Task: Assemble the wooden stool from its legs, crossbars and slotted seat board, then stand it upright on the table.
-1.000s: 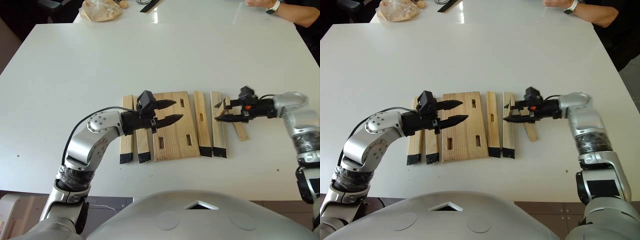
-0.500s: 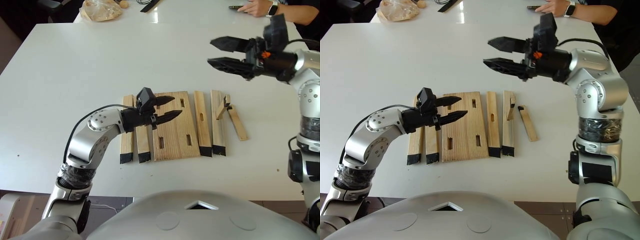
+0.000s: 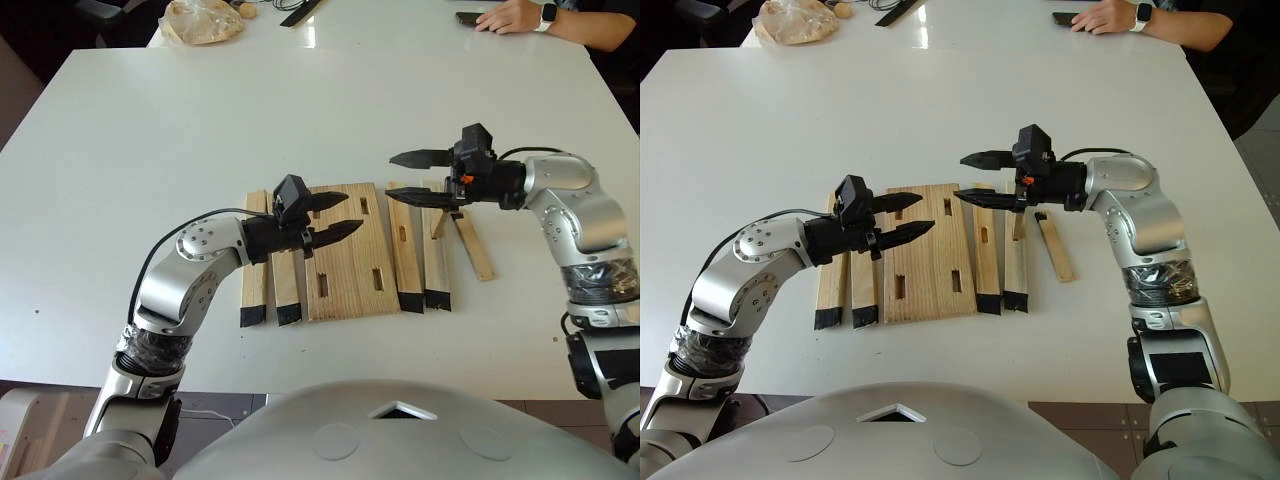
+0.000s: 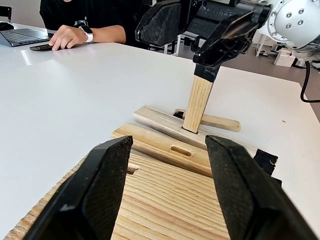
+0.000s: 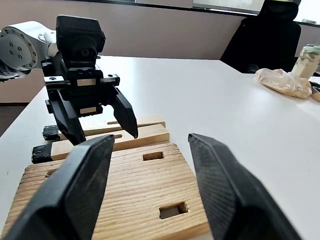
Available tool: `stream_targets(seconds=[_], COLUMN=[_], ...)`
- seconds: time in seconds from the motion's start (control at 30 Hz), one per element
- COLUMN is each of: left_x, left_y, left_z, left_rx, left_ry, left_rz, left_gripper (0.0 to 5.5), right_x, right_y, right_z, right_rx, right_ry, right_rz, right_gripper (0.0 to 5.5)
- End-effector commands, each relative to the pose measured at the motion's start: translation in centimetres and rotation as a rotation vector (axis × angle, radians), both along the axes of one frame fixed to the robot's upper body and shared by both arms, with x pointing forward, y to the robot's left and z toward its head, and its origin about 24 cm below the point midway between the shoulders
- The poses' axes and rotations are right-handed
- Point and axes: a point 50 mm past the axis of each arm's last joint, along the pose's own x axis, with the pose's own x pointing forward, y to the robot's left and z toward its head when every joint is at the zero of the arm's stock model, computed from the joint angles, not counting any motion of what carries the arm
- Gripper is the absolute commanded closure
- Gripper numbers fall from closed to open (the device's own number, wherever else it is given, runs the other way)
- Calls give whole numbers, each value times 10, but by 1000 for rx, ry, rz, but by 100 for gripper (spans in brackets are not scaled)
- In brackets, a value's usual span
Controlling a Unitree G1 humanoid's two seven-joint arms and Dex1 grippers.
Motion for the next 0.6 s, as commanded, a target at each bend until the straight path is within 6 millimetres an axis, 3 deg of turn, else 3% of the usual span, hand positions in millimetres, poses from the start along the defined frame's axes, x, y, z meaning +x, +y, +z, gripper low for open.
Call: stream_targets(seconds=[0.03,0.13,0.23,0.4,0.6], left_x=[-1,-4,-4,-2,-3], left_y=[3,2,0,1,0], left_z=[0,-4,-5,-6,-8], left_rx=[15,11,8,7,5], left_ry=[1,12,11,3,2], left_rz=[1,11,22,37,40], left_gripper=[279,279,279,279,279], right_x=[-4,-5,-14,-33,-40], right_y=[-11,-12,-9,-5,-5], right_z=[0,31,47,48,46], right_rx=[60,148,176,137,101], right_ry=[98,59,54,90,94], right_rz=[-54,-41,11,107,140], right_gripper=[277,277,277,277,277])
